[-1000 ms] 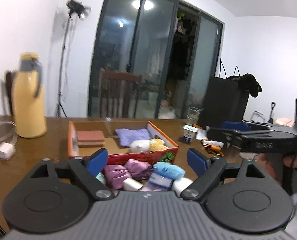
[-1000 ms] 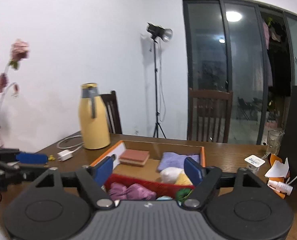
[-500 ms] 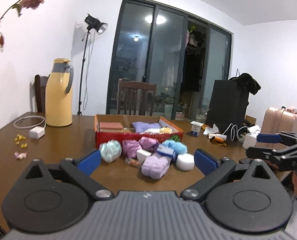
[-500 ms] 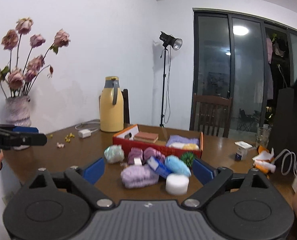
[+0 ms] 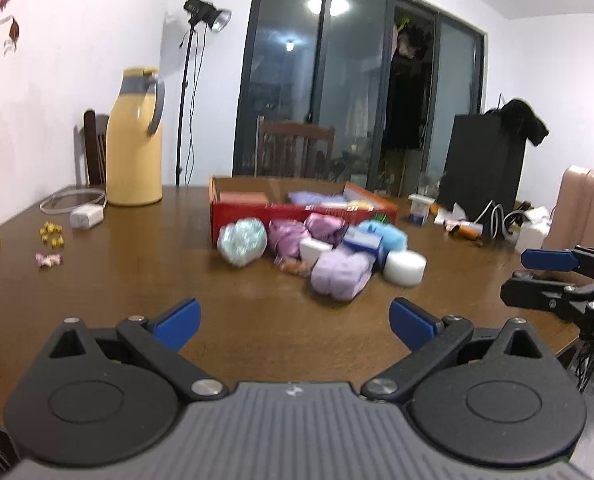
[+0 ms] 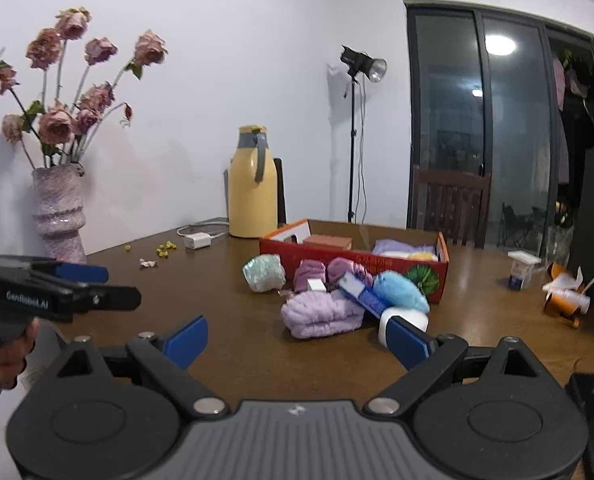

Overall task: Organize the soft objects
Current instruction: 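Withdraw both grippers from the box back toward the remaining items, then grasp the clear plastic bag with the left gripper while the right gripper grasps the white foam block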

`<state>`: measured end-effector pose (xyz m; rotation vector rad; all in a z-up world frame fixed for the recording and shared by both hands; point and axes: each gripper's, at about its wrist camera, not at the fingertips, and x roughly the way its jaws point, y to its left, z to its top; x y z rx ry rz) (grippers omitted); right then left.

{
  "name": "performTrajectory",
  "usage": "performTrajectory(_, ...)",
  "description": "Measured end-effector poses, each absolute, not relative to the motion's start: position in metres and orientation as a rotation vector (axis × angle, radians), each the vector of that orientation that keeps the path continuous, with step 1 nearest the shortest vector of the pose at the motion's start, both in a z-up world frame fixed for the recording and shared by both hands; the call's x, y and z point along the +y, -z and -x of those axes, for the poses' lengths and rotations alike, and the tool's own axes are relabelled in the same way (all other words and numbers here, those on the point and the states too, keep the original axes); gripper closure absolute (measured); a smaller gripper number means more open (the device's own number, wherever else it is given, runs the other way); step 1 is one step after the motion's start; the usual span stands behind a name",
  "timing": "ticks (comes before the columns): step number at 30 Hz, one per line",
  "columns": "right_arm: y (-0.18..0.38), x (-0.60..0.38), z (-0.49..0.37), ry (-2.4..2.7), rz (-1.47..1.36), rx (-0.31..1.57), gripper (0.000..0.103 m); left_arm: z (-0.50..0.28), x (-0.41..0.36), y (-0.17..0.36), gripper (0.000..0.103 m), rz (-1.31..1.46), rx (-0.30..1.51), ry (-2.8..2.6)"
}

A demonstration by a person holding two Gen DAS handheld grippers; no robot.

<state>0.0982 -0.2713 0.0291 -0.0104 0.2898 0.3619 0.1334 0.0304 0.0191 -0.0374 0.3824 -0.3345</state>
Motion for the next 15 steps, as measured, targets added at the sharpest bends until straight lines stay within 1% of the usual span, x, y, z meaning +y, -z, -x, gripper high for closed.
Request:
performTrajectory(6, -0.007, -0.276, -0.129, -0.327, -0.041, 0.336, 0.007, -0.156, 0.031, -0.004, 0.0, 0.05, 0.417, 0.312)
performTrajectory(15, 0.0, -0.271, -0.185, -0.306, -0.05, 0.368, 0.009, -0.21, 0.015, 0.001, 0.0, 0.045, 0.419, 0.343)
